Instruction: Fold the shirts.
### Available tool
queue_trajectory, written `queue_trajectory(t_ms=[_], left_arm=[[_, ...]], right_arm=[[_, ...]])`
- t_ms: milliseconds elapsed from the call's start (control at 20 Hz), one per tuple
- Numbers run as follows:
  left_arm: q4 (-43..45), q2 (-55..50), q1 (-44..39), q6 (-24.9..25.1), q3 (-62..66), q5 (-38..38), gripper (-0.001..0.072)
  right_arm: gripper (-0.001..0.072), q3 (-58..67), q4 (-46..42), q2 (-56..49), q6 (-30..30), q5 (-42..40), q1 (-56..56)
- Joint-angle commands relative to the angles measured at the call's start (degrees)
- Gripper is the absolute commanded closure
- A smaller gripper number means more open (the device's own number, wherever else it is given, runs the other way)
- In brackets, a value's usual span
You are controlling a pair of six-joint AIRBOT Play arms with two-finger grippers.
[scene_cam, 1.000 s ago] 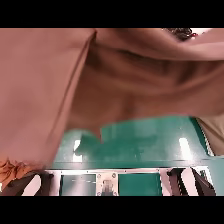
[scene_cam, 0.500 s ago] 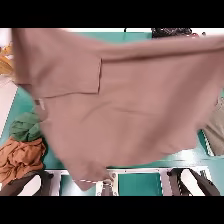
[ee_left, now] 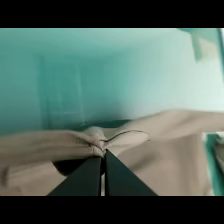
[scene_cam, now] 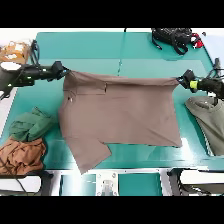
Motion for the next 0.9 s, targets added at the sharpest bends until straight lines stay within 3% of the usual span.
queue_trajectory(t_ms=[0,450,650,850], left_arm=[[-3.3,-8.1,-1.4,1.7,5.3,6.2,0.0687],[-1.9,-12.1,-2.2,1.4,15.7,10.4,0.0688],[5.3,-14.0,-2.2,-1.6,15.7,3.8,0.0688],[17.7,-14.0,-1.2,-9.2,15.7,-8.9,0.0688]], right_arm=[[0.0696,9.2,2.6,-11.7,-0.9,-1.1,0.4],[0.0696,24.0,5.0,-19.2,-0.4,-1.4,1.2],[0.0697,24.1,2.8,-19.2,-0.4,4.1,0.4],[0.0697,24.0,-10.3,-19.0,5.7,17.1,-1.3]])
